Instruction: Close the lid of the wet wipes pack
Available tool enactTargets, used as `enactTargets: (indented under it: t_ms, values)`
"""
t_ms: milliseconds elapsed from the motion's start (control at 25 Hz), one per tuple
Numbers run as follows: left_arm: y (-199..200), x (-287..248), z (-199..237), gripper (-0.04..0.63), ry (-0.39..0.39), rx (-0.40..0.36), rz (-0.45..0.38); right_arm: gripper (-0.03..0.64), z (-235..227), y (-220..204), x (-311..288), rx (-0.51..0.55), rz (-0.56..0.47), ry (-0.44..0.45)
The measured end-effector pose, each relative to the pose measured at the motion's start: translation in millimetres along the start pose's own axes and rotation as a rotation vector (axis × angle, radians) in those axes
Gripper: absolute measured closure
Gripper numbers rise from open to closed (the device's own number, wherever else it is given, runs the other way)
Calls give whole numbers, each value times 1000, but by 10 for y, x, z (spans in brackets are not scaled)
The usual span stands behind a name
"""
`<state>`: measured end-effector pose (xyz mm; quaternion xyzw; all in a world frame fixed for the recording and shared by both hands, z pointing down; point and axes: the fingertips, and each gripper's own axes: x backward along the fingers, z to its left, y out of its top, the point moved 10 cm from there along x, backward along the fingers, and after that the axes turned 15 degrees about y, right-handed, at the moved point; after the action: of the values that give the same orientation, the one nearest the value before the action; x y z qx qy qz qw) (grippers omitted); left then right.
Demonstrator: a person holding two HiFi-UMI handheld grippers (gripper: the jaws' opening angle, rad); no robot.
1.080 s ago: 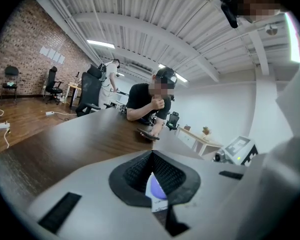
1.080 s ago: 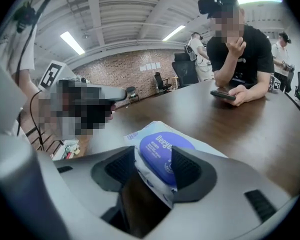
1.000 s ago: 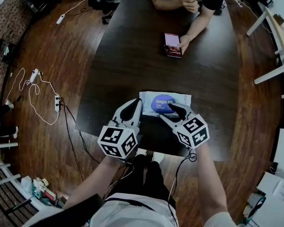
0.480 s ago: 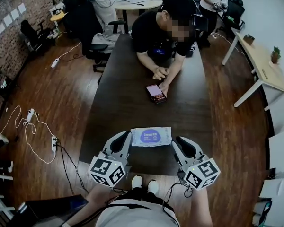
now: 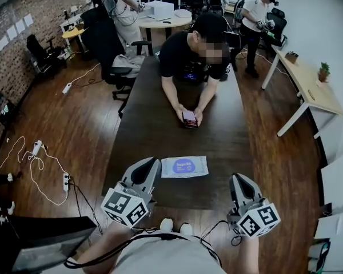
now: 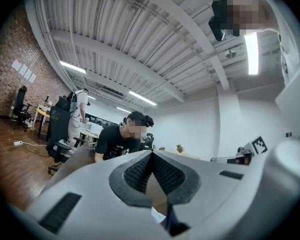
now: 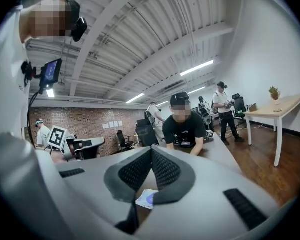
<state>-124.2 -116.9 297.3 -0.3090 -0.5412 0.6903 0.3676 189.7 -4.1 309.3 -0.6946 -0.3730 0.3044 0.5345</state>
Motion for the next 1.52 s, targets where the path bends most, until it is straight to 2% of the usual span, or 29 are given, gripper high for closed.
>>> enactTargets:
  t_ms: [480,640,880,1040,1200,1520]
  values:
    - [-115,86,50,597,-107,20,37,609,460,-79,224,27,-21,-90]
    - [-159,74,11,597,-130,42,44,607,563,-43,275,18,-10,-83]
    - [-112,320,-202,597,-169,26,26,609,767,33,537,52,-42,-77]
    - [-108,642,-368,597,-149,-3,38,609,975,-57,827,61,-61,-61]
    - [-183,1102,-703,597,-123,-7,8,609,1208,-174,1384,49,-72,-56]
    - [-502,2356,-1602,597,-106,41,-19,608,1808,-460,2709,52,-94,-18]
